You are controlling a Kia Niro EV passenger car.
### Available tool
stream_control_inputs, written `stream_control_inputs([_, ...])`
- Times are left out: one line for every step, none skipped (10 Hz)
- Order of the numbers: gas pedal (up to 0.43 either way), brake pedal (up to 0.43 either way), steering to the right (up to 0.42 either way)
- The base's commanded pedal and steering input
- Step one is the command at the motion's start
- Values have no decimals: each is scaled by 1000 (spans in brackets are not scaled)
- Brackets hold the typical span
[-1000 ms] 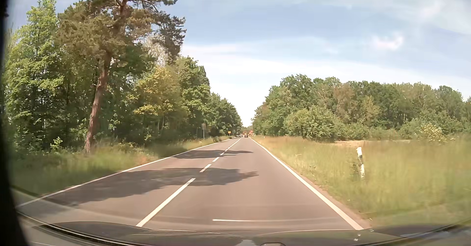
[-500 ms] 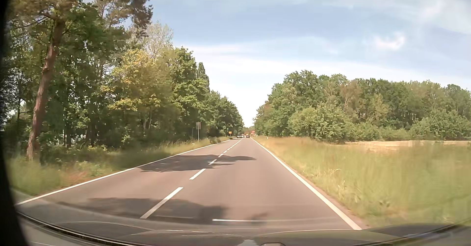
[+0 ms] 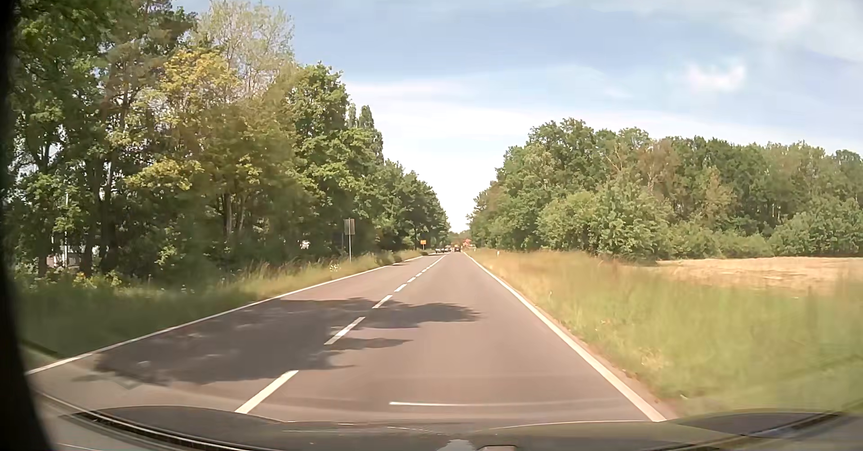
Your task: Follow the waypoints while adhering to traffic rules and regulations
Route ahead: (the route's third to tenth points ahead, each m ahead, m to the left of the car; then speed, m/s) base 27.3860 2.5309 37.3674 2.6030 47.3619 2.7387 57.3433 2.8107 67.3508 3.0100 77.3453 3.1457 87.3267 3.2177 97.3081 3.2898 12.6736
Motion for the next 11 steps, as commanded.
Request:
stream_control_inputs([220,0,-4])
stream_control_inputs([220,0,-4])
stream_control_inputs([220,0,-4])
stream_control_inputs([220,0,-4])
stream_control_inputs([220,0,-4])
stream_control_inputs([220,0,-2])
stream_control_inputs([220,0,-1])
stream_control_inputs([220,0,-1])
stream_control_inputs([209,0,0])
stream_control_inputs([209,0,0])
stream_control_inputs([209,0,0])
